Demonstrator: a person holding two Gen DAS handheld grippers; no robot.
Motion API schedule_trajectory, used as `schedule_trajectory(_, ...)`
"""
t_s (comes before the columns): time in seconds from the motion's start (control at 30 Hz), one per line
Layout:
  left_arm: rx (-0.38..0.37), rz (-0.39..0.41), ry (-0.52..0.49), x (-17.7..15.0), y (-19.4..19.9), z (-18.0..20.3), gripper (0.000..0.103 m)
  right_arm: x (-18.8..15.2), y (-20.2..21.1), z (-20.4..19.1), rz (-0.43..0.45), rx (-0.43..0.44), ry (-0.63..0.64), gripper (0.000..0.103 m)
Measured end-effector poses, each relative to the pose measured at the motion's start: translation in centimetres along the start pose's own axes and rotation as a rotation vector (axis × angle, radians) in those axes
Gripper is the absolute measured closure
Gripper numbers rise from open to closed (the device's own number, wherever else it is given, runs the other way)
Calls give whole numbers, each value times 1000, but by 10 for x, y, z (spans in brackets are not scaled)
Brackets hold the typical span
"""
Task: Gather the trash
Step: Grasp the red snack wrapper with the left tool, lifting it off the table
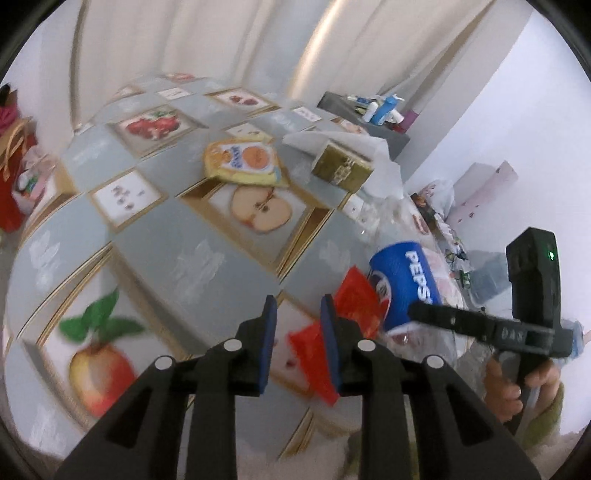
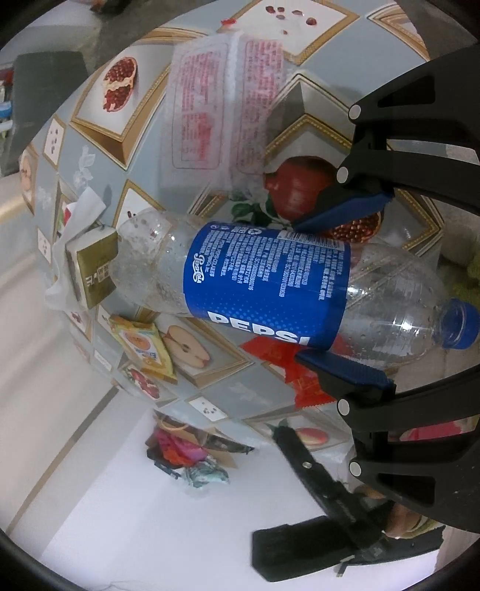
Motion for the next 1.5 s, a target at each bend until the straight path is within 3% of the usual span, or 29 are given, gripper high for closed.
schedule_trajectory(0.13,9,-16,-48,5,-25,8,80,-1,1,0,5,-5,7,43)
schedule_trajectory(0.23,18,-70,-61,-5,-38,9,80,-1,1,-1,11,-7,13,43)
schedule_trajectory(0.47,-136,-172,-36,-44,-26,19,80,1,-5,-3,10,28,15,43)
schedule_trajectory(0.53,-141,-178,-54,-52,-23,24,80,2,-4,-3,9,28,19,44)
schedule_trajectory(1.0,-71,-127,10,-29,-39,16,76,-2,13,9,7,-60,35,44)
schedule_trajectory(1.27,53,-84,-182,-29,-47,32,76,-2,14,10,7,-58,33,43)
schedule_trajectory(1.5,79,-51,-282,-33,-49,42,76,-2,15,10,10,-59,33,43)
Point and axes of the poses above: each gripper's, at about its wrist camera, not at the fingertips, and y roughly against the way its jaws point, z to its right, x to its top, the point moved 8 cm from there along -y, roughly the way its jaws point, and after that the axes turned 9 degrees about x, right-handed, at the moved point
